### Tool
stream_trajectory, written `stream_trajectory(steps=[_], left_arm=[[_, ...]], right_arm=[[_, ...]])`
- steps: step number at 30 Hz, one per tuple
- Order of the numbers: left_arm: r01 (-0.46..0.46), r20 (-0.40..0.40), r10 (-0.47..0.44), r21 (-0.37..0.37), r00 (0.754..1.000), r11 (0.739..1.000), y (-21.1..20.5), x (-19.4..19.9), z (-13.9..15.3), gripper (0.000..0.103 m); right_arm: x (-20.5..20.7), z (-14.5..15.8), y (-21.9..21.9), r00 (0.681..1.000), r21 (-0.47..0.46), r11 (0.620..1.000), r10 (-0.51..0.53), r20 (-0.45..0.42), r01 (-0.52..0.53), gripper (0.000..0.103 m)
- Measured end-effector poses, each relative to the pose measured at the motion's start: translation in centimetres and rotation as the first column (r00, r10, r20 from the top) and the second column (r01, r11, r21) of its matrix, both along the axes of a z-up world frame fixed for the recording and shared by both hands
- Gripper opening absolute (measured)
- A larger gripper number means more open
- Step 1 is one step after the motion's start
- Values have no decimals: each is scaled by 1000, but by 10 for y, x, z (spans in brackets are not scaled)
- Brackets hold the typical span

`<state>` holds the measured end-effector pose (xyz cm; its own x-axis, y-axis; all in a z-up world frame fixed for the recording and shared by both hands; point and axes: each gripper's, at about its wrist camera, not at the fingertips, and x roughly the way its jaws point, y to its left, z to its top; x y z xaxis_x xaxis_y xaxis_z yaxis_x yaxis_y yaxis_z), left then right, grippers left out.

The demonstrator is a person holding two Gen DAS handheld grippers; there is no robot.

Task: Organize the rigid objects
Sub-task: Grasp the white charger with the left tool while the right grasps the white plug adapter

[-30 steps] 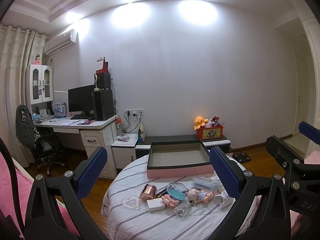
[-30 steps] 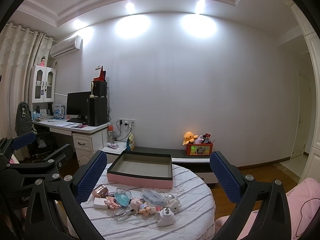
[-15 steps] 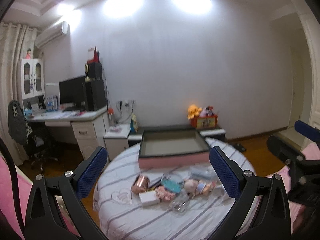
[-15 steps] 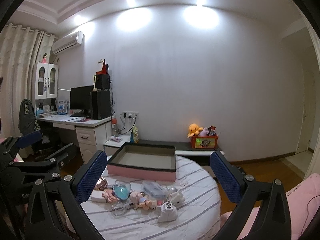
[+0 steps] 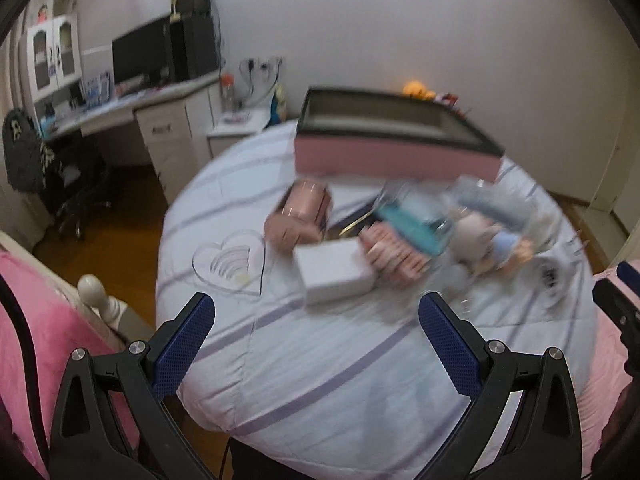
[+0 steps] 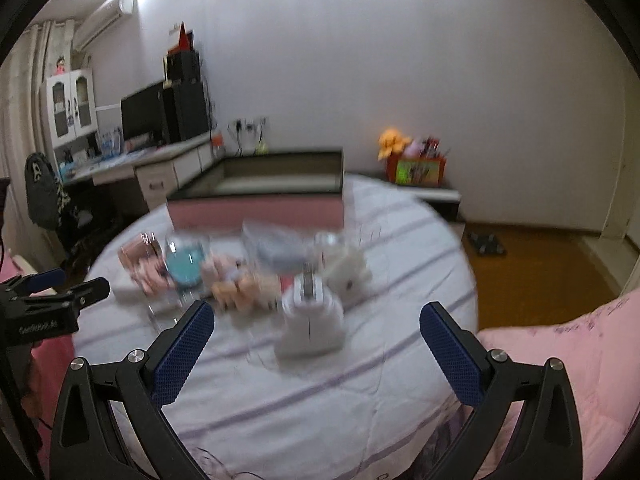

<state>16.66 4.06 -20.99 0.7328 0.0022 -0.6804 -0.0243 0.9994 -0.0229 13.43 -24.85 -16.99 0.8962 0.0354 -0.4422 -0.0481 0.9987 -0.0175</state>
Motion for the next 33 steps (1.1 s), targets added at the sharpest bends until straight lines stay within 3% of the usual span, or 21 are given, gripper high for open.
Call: stream_trajectory(steps=[5, 9, 12, 14, 15, 16, 23, 26, 28, 33], left_arm=[[-26, -53, 24, -43, 998, 999, 13, 16, -14, 103], [-54, -80, 53, -5, 995, 999, 14, 39, -26, 103], [-20, -126, 14, -42, 992, 999, 11, 50, -30, 103], [-15, -126, 11, -29, 992, 999, 8, 55, -33, 103], [-12, -128, 10, -19, 992, 1000, 6, 58, -34, 103], [-11, -129, 10, -11, 992, 1000, 5, 60, -35, 103], [-13, -153, 16, 19, 988, 1000, 2, 73, -34, 103], [4, -116, -2, 10, 993, 1000, 3, 68, -33, 91], [10, -83, -9, 10, 996, 1000, 1, 62, -29, 66], [14, -73, -15, -17, 997, 1000, 4, 54, -27, 63]], right_arm=[[20, -24, -5, 997, 49, 998, 42, -69, -39, 103], [38, -29, -6, 995, 68, 996, 55, -85, -50, 103], [49, -31, -9, 994, 54, 998, 40, -104, -34, 103], [56, -35, -16, 990, 64, 998, 28, -136, -19, 91], [58, -37, -18, 988, 77, 997, 35, -148, -23, 73], [61, -40, -22, 985, 96, 995, 51, -165, -36, 62], [68, -39, -23, 983, 76, 995, 70, -169, -57, 57], [69, -38, -22, 983, 64, 996, 79, -165, -69, 51], [67, -37, -22, 984, 63, 995, 81, -159, -72, 51], [59, -33, -22, 985, 65, 994, 91, -147, -83, 51]])
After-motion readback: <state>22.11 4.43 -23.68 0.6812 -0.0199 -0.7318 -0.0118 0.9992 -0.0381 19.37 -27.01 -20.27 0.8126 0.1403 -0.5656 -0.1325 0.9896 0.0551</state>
